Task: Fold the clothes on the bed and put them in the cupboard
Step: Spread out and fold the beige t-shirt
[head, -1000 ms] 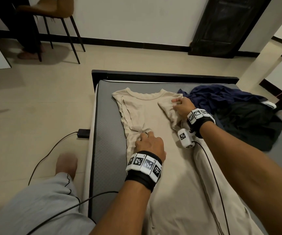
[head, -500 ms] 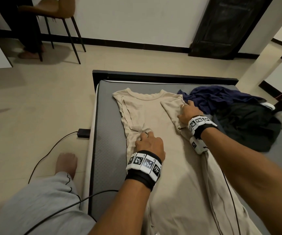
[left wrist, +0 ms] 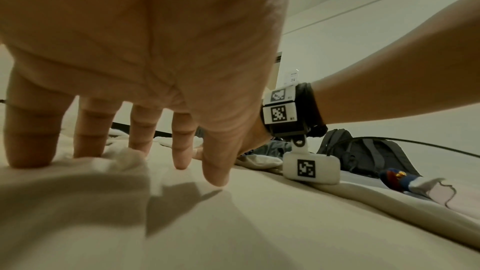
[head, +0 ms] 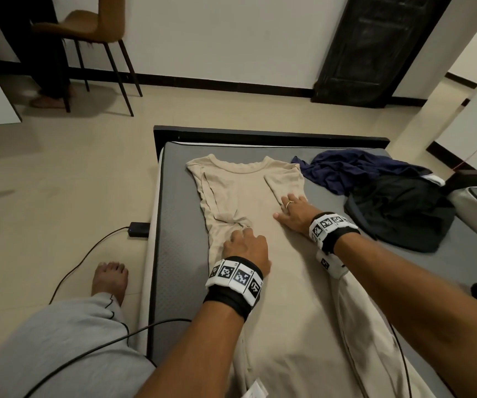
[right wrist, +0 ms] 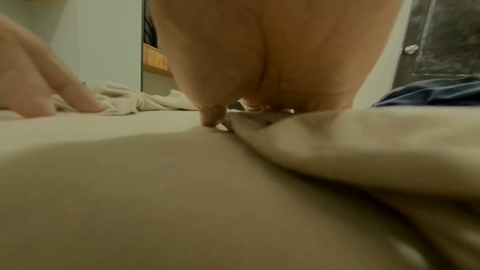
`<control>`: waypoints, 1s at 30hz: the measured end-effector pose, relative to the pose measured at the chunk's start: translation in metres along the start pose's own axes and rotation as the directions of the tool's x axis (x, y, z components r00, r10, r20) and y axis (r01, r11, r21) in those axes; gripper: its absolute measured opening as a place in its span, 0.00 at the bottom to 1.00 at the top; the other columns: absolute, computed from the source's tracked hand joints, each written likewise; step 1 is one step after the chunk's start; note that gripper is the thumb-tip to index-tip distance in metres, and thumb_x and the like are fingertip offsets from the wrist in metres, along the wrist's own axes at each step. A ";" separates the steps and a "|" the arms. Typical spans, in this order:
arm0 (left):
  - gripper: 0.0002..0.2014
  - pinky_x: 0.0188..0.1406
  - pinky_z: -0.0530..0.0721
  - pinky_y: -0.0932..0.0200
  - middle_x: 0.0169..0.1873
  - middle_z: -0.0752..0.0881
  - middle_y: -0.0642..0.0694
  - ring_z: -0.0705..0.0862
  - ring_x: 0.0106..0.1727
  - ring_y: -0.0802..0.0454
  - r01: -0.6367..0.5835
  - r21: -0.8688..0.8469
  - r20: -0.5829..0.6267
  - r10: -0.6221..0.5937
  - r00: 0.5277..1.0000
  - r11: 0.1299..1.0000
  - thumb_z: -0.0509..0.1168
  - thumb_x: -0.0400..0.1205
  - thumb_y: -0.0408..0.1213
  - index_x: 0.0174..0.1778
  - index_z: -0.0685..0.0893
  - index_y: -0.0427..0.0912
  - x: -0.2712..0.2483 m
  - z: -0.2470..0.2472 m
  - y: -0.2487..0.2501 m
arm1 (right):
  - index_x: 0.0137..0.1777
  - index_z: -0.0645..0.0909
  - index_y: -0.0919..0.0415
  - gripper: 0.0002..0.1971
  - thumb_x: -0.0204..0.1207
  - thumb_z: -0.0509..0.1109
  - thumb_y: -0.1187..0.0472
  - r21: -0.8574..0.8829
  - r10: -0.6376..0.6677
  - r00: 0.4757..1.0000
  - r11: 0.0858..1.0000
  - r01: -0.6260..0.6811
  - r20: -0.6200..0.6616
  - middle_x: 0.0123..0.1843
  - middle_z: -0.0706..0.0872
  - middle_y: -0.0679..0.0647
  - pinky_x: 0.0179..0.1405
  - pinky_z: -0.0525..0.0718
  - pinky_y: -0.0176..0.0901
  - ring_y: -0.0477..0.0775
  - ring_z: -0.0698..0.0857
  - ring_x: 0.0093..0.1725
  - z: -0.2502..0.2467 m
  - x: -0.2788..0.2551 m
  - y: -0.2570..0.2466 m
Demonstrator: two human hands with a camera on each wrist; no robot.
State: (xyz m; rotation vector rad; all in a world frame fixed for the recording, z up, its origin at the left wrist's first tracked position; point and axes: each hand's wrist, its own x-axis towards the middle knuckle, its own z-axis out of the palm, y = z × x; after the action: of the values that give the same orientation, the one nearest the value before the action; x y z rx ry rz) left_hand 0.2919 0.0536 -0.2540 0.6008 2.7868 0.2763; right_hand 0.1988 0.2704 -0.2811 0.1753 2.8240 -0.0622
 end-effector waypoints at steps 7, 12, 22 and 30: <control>0.27 0.68 0.71 0.39 0.77 0.65 0.43 0.63 0.77 0.35 -0.018 0.052 0.038 0.016 0.999 0.998 0.67 0.80 0.53 0.75 0.72 0.50 -0.020 0.013 0.012 | 0.89 0.52 0.58 0.41 0.84 0.53 0.32 0.101 0.022 0.999 0.995 -0.025 0.026 0.90 0.48 0.58 0.84 0.59 0.62 0.65 0.54 0.88 0.018 -0.062 0.013; 0.30 0.73 0.67 0.35 0.82 0.58 0.42 0.58 0.81 0.33 -0.110 0.133 0.068 0.102 0.992 0.985 0.67 0.81 0.52 0.79 0.67 0.51 -0.049 0.017 0.021 | 0.83 0.67 0.63 0.33 0.89 0.50 0.38 0.265 0.066 0.998 0.962 -0.063 -0.003 0.87 0.61 0.63 0.80 0.63 0.54 0.63 0.64 0.84 0.018 -0.125 0.014; 0.14 0.55 0.79 0.45 0.59 0.79 0.44 0.78 0.61 0.41 -0.470 0.199 0.059 0.468 0.882 0.860 0.63 0.84 0.50 0.59 0.83 0.45 -0.126 0.018 0.065 | 0.56 0.82 0.62 0.28 0.87 0.53 0.37 0.496 0.185 0.971 0.864 -0.087 -0.153 0.54 0.89 0.58 0.57 0.80 0.52 0.62 0.85 0.56 0.041 -0.217 0.023; 0.29 0.36 0.80 0.54 0.35 0.82 0.49 0.82 0.35 0.46 -0.575 0.283 0.298 0.500 0.813 0.768 0.67 0.71 0.71 0.38 0.80 0.44 -0.174 0.023 0.079 | 0.68 0.85 0.58 0.19 0.86 0.63 0.49 0.453 0.178 0.968 0.888 -0.080 -0.179 0.64 0.88 0.56 0.62 0.80 0.47 0.57 0.85 0.61 0.045 -0.276 0.027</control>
State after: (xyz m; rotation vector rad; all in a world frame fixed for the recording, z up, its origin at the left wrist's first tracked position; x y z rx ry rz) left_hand 0.4811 0.0532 -0.2174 1.4441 2.4066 -0.1963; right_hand 0.4767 0.2634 -0.2394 0.5010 2.9576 -0.7028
